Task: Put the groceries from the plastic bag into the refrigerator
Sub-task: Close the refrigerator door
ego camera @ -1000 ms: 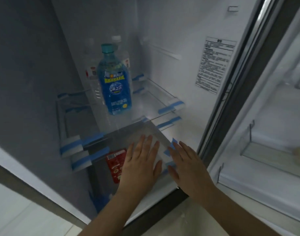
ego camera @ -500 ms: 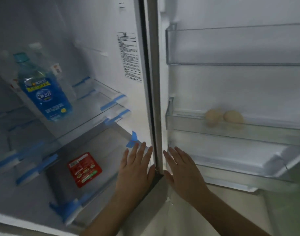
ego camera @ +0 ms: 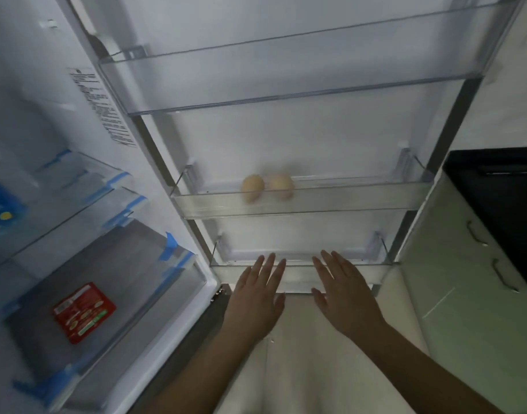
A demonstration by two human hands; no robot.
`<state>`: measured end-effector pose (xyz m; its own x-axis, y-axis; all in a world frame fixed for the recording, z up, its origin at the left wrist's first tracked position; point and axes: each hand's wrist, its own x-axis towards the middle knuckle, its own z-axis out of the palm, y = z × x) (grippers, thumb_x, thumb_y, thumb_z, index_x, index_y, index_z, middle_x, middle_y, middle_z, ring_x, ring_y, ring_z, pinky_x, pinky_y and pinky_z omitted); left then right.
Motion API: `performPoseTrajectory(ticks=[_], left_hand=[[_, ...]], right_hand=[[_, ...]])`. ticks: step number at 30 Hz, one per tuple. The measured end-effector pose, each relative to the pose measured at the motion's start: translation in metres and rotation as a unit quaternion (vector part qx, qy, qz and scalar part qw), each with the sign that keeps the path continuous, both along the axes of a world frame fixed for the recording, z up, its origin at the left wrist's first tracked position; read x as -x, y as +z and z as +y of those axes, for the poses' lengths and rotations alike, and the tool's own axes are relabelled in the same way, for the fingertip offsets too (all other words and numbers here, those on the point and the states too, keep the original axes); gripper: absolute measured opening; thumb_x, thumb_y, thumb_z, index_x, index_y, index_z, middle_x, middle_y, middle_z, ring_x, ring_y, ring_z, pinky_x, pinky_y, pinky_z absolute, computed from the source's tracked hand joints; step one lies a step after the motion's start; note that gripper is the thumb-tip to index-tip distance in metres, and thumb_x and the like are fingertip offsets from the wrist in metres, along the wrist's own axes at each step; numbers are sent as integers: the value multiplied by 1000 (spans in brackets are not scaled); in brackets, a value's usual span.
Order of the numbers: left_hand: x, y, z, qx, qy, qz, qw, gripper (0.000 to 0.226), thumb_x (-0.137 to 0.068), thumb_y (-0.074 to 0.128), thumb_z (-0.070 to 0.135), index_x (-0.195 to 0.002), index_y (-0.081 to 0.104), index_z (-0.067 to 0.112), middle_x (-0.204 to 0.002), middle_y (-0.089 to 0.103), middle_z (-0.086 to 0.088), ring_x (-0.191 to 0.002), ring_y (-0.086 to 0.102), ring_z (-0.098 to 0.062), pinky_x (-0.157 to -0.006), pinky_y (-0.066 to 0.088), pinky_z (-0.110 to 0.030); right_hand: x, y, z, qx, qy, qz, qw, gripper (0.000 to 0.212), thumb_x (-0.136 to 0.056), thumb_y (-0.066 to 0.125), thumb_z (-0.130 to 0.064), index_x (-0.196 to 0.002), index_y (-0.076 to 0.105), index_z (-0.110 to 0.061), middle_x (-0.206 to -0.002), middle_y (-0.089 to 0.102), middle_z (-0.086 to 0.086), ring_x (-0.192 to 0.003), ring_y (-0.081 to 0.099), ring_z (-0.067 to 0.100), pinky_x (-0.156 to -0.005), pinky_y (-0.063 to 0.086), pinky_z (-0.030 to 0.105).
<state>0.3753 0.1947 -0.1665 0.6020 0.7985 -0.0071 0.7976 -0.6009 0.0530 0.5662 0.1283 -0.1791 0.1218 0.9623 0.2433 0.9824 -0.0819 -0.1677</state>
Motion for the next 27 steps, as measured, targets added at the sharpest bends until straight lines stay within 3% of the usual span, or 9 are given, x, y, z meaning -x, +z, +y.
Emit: performPoseTrajectory(ticks=[3, 9, 15, 19, 27], left_hand=[[-21, -3, 2, -9, -29, 11, 999, 69, -91, 16, 50, -154, 18, 24, -162, 16, -2, -150, 16, -24, -116, 5, -38], [-45, -23, 10, 13, -54, 23, 998, 70, -89, 23, 50, -152, 28, 20, -159, 28, -3, -147, 28, -26, -117, 20, -44], [-45, -41, 12, 27, -74, 54, 995, 82, -95, 35, 54, -154, -12, 21, -165, -5, -1, -151, -7, -22, -120, -6, -43], [-41, -34, 17, 46, -93, 46, 994, 82, -97, 37, 54, -154, -12, 23, -165, -5, 1, -151, -8, -19, -120, -7, -43], [-18, -40, 0, 64, -112, 24, 991, 87, -97, 39, 52, -151, -23, 23, -159, -26, 2, -147, -23, -21, -121, -7, -44]], right_hand=[[-18, -9, -11, 13, -19, -1, 1000, 63, -82, 69, -40, -136, 53, -11, -141, 53, 14, -130, 50, 33, -105, 42, 48], [-36, -16, -21, 28, -70, -8, 997, 67, -79, 73, -39, -136, 54, -10, -140, 54, 14, -129, 51, 33, -105, 40, 46], [-41, -23, -22, 36, -88, -11, 995, 69, -77, 74, -36, -136, 53, -7, -137, 55, 17, -127, 52, 35, -104, 42, 48], [-35, -31, -23, 45, -103, 2, 994, 73, -74, 76, -30, -138, 50, -6, -138, 53, 18, -127, 51, 36, -103, 45, 48], [-11, -35, -42, 39, -126, 3, 991, 72, -75, 74, -23, -140, 47, -8, -138, 52, 19, -128, 49, 37, -103, 44, 48]])
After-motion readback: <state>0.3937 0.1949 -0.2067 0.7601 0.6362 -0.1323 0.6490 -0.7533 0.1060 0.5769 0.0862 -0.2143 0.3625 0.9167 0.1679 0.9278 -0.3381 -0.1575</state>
